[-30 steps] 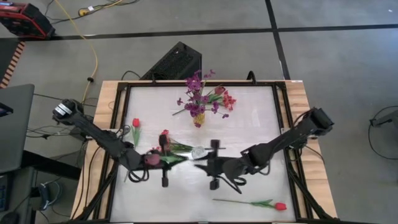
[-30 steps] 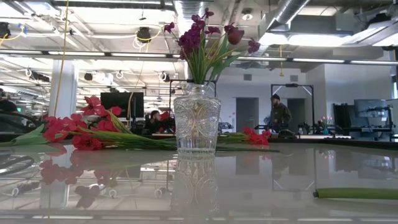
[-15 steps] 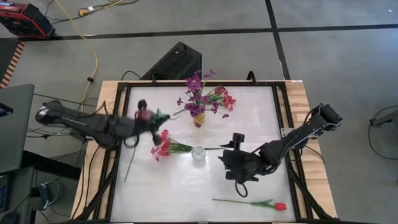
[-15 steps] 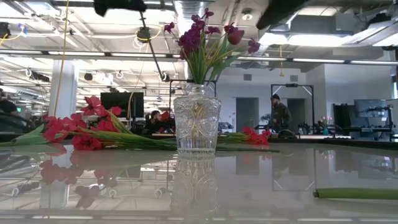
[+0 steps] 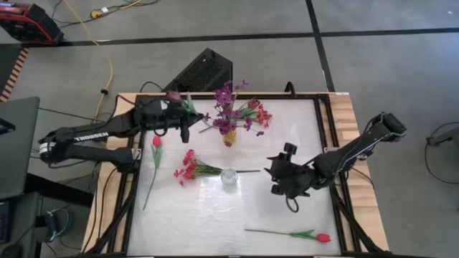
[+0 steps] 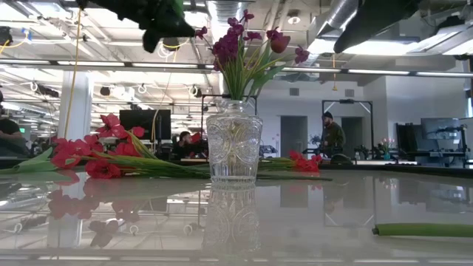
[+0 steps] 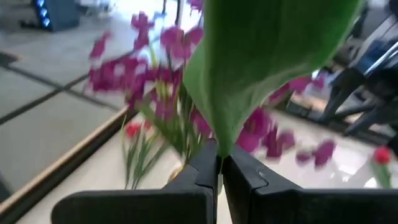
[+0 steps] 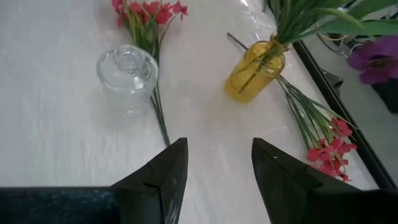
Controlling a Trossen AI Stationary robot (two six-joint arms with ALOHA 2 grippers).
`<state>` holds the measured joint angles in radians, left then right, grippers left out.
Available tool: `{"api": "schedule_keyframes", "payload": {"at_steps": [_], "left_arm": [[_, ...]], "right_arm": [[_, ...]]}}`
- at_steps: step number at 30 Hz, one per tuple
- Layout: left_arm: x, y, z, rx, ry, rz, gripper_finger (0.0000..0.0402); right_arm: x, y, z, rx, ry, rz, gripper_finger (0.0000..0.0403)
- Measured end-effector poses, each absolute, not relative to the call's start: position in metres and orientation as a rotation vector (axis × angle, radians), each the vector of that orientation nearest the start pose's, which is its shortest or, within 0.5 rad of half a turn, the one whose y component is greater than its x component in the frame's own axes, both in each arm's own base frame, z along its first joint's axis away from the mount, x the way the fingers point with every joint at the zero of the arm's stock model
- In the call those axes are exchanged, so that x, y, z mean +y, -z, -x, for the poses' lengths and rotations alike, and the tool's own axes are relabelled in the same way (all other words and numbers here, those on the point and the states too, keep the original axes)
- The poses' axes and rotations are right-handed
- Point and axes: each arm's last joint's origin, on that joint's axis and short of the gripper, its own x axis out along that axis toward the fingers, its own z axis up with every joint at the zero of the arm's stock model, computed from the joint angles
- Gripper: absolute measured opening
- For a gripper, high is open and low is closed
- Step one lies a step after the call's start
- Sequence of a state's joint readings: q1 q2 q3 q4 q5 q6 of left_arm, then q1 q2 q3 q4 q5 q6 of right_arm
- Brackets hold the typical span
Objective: Sort flowers into vase by color
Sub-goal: Put the dark red tulip into the yellow vase
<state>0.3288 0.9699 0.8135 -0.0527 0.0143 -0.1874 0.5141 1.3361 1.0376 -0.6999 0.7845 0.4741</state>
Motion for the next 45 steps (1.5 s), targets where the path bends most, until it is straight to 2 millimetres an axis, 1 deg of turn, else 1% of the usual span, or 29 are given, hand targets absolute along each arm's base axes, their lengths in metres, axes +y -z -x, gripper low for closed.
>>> {"api": "schedule_keyframes", "payload": {"at_steps": [7, 13, 17, 22, 28, 30, 34, 41, 45], "left_arm": [[0.091, -0.317, -0.215, 0.143, -0.293, 0.282, 0.0], [0.111, -0.307, -0.224, 0.144, -0.255, 0.32, 0.0], [0.12, -0.303, -0.225, 0.149, -0.265, 0.328, 0.0], [0.124, -0.303, -0.223, 0.152, -0.276, 0.322, 0.0], [0.123, -0.304, -0.222, 0.148, -0.252, 0.318, 0.0], [0.123, -0.304, -0.222, 0.147, -0.249, 0.318, 0.0], [0.123, -0.305, -0.222, 0.14, -0.248, 0.315, 0.0], [0.123, -0.305, -0.222, 0.14, -0.248, 0.315, 0.0], [0.122, -0.305, -0.223, 0.137, -0.231, 0.323, 0.0]], "right_arm": [[0.095, -0.277, -0.225, 0.67, 0.443, 0.121, 0.019], [0.086, -0.275, -0.229, 0.682, 0.469, 0.148, 0.0187], [0.081, -0.275, -0.231, 0.689, 0.487, 0.155, 0.0187], [0.075, -0.276, -0.233, 0.695, 0.498, 0.166, 0.0187], [0.071, -0.276, -0.238, 0.686, 0.482, 0.133, 0.0187], [0.069, -0.27, -0.241, 0.681, 0.456, 0.146, 0.0187], [0.061, -0.248, -0.246, 0.65, 0.41, 0.13, 0.0187], [0.037, -0.214, -0.252, 0.459, 0.397, 0.066, 0.0187], [0.02, -0.202, -0.249, 0.356, 0.371, 0.017, 0.0187]]}}
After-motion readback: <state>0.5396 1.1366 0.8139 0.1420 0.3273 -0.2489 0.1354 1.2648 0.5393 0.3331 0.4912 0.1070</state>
